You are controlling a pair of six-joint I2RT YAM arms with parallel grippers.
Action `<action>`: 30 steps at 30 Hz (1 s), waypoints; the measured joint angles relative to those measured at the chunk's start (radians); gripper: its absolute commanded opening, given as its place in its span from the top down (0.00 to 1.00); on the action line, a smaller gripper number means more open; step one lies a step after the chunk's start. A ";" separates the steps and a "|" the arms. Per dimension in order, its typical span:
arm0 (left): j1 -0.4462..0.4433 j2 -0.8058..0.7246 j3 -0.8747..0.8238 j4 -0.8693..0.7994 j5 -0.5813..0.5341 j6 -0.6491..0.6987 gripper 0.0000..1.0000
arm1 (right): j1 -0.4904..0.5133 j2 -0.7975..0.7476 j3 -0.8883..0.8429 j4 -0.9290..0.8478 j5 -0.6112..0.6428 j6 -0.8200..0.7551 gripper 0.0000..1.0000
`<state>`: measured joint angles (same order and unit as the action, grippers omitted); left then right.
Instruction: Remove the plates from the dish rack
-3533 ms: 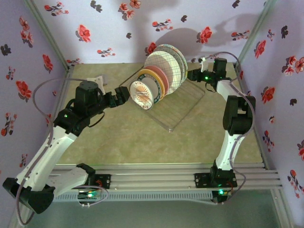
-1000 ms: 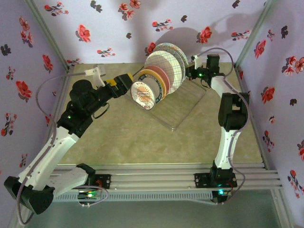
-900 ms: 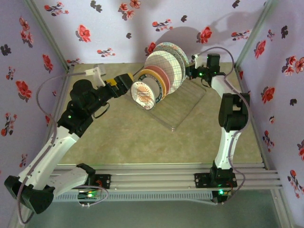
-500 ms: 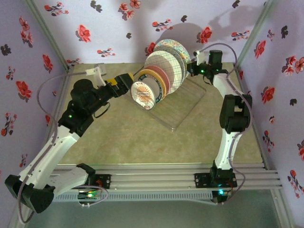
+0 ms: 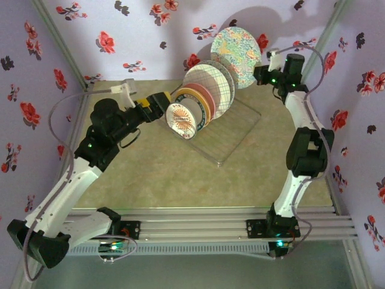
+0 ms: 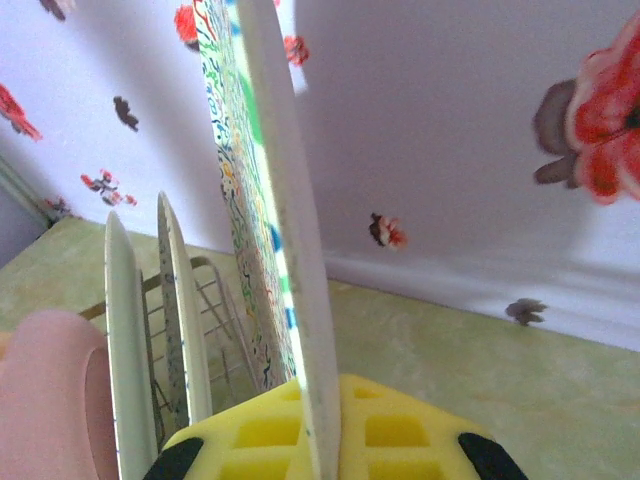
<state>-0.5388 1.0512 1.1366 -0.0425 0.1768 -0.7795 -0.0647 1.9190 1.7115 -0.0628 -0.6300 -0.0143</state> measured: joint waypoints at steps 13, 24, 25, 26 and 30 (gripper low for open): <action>0.000 0.125 0.128 -0.018 0.033 -0.029 0.00 | -0.058 -0.223 -0.057 -0.019 0.168 0.117 1.00; -0.002 0.371 0.309 -0.055 0.137 -0.222 0.10 | -0.047 -0.470 -0.208 -0.076 0.315 0.583 1.00; -0.002 0.393 0.321 -0.055 0.147 -0.246 0.11 | -0.041 -0.483 -0.216 -0.089 0.317 0.627 1.00; -0.003 0.418 0.335 -0.052 0.159 -0.274 0.13 | -0.033 -0.497 -0.225 -0.104 0.316 0.676 1.00; -0.016 0.509 0.384 -0.033 0.200 -0.379 0.16 | 0.011 -0.541 -0.272 -0.137 0.296 0.867 1.00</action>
<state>-0.5545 1.5604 1.5204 -0.0753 0.3767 -1.1587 -0.0536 1.3781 1.4395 -0.1993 -0.3340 0.8528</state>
